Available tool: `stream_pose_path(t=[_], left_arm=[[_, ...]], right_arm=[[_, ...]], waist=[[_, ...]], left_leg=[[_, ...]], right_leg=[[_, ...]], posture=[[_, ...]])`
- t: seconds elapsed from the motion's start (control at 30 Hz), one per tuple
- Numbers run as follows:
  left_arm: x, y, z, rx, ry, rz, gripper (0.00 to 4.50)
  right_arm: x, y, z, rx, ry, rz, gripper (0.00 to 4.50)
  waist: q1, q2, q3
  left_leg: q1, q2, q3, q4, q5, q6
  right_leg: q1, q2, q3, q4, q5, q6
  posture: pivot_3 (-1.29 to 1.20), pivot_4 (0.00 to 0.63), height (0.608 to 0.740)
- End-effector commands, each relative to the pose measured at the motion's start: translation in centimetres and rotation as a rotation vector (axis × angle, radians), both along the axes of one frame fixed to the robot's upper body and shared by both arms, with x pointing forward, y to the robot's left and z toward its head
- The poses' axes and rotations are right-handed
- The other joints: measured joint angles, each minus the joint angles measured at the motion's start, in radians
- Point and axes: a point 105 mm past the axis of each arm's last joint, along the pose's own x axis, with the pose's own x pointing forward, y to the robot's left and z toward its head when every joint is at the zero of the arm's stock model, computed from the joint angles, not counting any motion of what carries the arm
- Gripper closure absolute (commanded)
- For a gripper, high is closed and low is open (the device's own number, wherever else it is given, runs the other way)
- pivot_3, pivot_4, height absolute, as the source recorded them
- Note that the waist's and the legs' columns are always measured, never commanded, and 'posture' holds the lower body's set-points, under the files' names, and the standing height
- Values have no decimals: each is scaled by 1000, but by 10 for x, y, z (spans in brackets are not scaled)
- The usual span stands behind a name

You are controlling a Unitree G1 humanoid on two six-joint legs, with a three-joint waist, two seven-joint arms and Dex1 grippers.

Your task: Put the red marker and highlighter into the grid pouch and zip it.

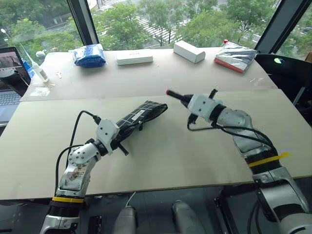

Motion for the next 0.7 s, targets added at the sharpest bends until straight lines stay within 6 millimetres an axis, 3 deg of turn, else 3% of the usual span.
stream_pose_path(t=[0.03, 0.3, 0.7], left_arm=[[-3, -3, 13, -11, -46, -19, 4500], [-4, -5, 13, -12, -45, -29, 4500], [-2, -9, 16, -8, -46, -47, 4500]], right_arm=[[-10, 8, 8, -99, -120, 115, 3945], [-9, 17, 2, -181, -209, 160, 3945], [-3, 46, -2, -255, -260, 234, 3945]], waist=[[2, 0, 0], [5, 0, 0], [9, 0, 0]], left_leg=[[0, 0, 0, 0, 0, 0], [0, 0, 0, 0, 0, 0], [1, 0, 0, 1, 0, 0]], right_leg=[[0, 0, 0, 0, 0, 0], [1, 0, 0, 0, 0, 0], [1, 0, 0, 1, 0, -1]], posture=[[0, 150, 740], [0, 150, 740], [0, 150, 740]])
